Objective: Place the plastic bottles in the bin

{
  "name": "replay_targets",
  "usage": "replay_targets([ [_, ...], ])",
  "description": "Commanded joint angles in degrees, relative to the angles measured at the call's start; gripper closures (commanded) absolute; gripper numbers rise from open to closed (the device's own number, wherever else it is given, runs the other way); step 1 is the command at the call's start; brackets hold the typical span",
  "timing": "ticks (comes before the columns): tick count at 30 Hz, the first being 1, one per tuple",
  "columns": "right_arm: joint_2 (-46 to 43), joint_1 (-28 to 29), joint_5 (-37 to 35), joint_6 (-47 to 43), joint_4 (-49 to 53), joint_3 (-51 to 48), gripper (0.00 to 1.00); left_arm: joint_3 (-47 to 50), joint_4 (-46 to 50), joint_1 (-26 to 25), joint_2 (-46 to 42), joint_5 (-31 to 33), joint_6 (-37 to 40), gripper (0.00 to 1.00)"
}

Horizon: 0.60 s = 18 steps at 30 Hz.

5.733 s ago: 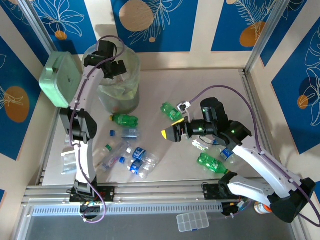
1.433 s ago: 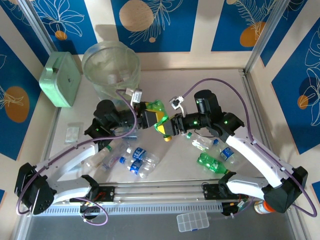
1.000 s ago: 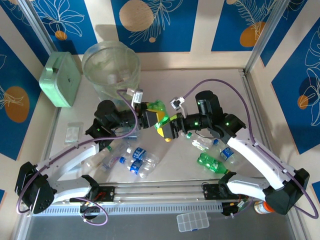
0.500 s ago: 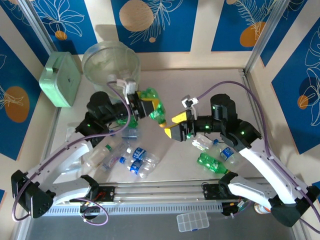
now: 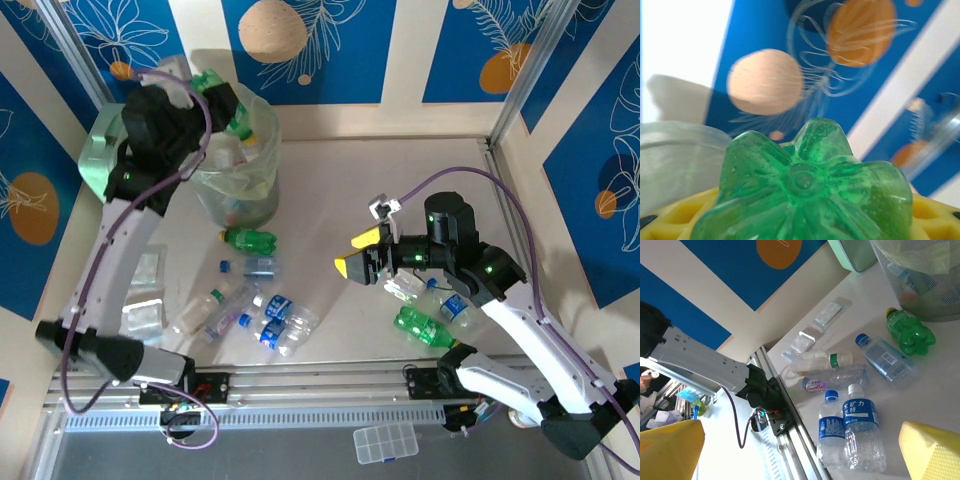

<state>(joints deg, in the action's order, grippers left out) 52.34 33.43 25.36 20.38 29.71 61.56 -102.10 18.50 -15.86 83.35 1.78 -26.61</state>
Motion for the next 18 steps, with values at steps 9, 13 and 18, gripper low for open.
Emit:
replay_targets([
  [9, 1.9, -1.0, -0.5, -1.8, 1.7, -0.2, 0.00, -30.2, 32.0, 2.8, 26.1, 22.4, -2.3, 0.48],
  [13, 2.9, -1.0, 0.3, -1.5, 1.4, -0.3, 0.00, -31.4, 31.8, 2.8, 29.7, 27.0, 0.6, 0.45],
  [18, 3.9, -1.0, 0.6, -1.4, 0.8, -0.6, 0.00, -31.9, 30.8, 2.9, 34.3, 32.3, 4.6, 0.43],
])
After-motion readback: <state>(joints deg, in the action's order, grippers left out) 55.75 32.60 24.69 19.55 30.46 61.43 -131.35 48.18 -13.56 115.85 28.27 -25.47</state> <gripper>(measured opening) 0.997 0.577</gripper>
